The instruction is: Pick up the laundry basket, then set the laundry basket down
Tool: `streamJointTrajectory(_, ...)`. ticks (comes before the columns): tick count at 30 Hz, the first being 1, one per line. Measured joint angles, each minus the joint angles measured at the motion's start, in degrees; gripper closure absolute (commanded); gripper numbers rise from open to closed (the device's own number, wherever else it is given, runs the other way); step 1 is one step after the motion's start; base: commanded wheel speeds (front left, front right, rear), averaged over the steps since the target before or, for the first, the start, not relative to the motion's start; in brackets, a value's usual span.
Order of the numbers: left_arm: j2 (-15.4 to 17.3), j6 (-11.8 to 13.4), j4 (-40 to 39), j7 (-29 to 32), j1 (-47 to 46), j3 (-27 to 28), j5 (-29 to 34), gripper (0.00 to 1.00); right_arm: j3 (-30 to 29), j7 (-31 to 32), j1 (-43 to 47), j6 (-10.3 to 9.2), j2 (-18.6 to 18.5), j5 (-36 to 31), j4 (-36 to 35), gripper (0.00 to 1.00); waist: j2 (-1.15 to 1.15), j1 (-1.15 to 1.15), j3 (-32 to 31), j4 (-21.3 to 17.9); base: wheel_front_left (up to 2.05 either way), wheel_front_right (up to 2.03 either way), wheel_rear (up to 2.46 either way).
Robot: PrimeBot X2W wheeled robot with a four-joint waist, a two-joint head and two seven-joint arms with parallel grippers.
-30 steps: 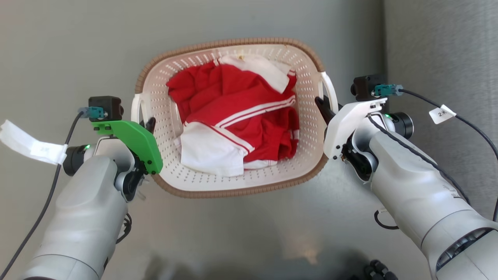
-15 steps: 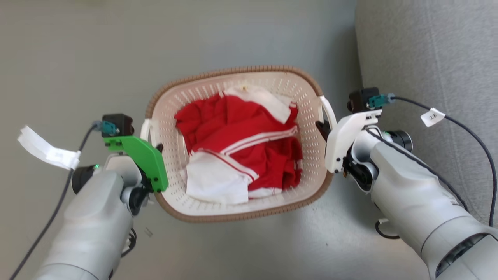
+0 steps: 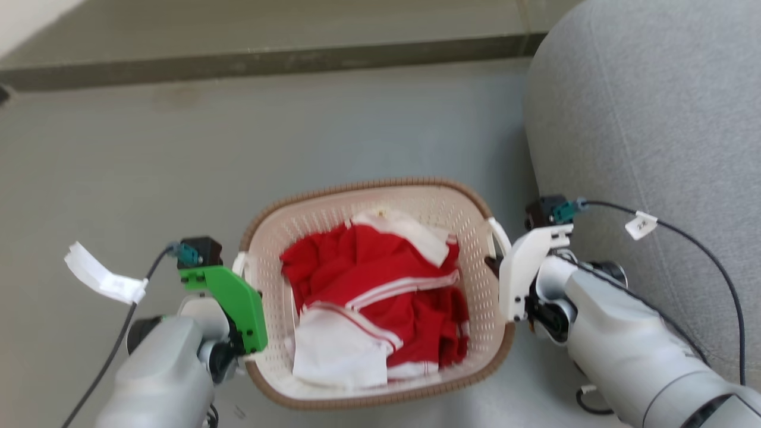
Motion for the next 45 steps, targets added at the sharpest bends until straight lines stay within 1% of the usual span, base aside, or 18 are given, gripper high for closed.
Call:
streamJointTrajectory(10, -0.8, 0.0, 1.4, 2.9, 4.0, -1.4, -1.7, 1.0, 1.5, 3.2, 4.8, -0.01, 0.1, 2.1, 0.3, 1.0, 0.0, 0.0, -7.6, -0.3, 0.0, 0.0, 0.0)
streamJointTrajectory(17, -0.8, 0.0, 1.5, 4.3, 4.4, -2.0, -2.3, 1.0, 2.2, 5.2, 4.9, -0.01, -0.1, 3.4, 0.3, 1.0, 0.0, 0.0, -10.5, -0.7, 0.0, 0.0, 0.0)
streamJointTrajectory(30, -0.8, 0.0, 1.5, 6.4, 4.4, -3.0, -4.0, 1.0, 3.2, 6.9, 4.9, -0.01, -0.3, 4.4, 0.3, 1.0, 0.0, 0.0, -10.6, -1.1, 0.0, 0.0, 0.0)
streamJointTrajectory(45, -0.6, 0.0, 1.5, 7.0, 4.4, -3.4, -4.7, 1.0, 3.9, 7.8, 4.9, -0.09, -0.4, 5.4, 0.3, 1.0, 0.0, 0.0, -9.6, -1.4, 0.0, 0.0, 0.0)
